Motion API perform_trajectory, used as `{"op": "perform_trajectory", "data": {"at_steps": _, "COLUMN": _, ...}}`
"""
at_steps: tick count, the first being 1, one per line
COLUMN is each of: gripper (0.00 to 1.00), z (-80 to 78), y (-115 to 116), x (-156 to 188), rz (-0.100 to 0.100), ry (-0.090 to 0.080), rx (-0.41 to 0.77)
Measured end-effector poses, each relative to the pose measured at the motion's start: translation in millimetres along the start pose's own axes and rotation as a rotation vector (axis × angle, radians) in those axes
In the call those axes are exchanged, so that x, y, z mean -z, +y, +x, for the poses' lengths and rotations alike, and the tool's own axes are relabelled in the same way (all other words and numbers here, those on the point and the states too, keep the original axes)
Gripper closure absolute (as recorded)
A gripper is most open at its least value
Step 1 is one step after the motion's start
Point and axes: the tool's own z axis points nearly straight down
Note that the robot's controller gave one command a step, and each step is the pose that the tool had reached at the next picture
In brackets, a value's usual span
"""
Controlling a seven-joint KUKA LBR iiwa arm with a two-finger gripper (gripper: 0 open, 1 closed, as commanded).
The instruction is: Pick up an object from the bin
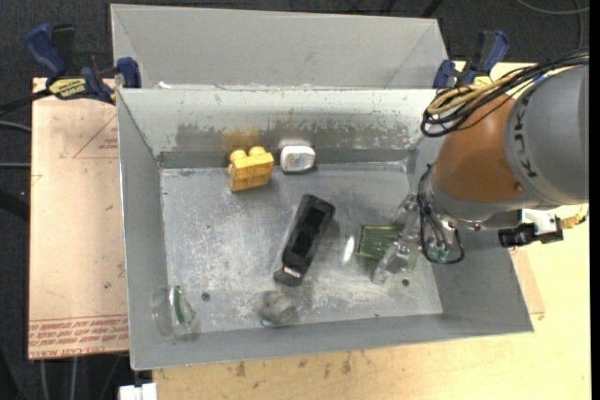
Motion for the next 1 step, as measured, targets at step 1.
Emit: {"op": "perform_trajectory", "data": {"at_steps": 1, "gripper": 1.0, "z": 0.0, "y": 0.0, "x": 0.0, "rz": 0.0, "ry": 0.0, "rx": 0.0}}
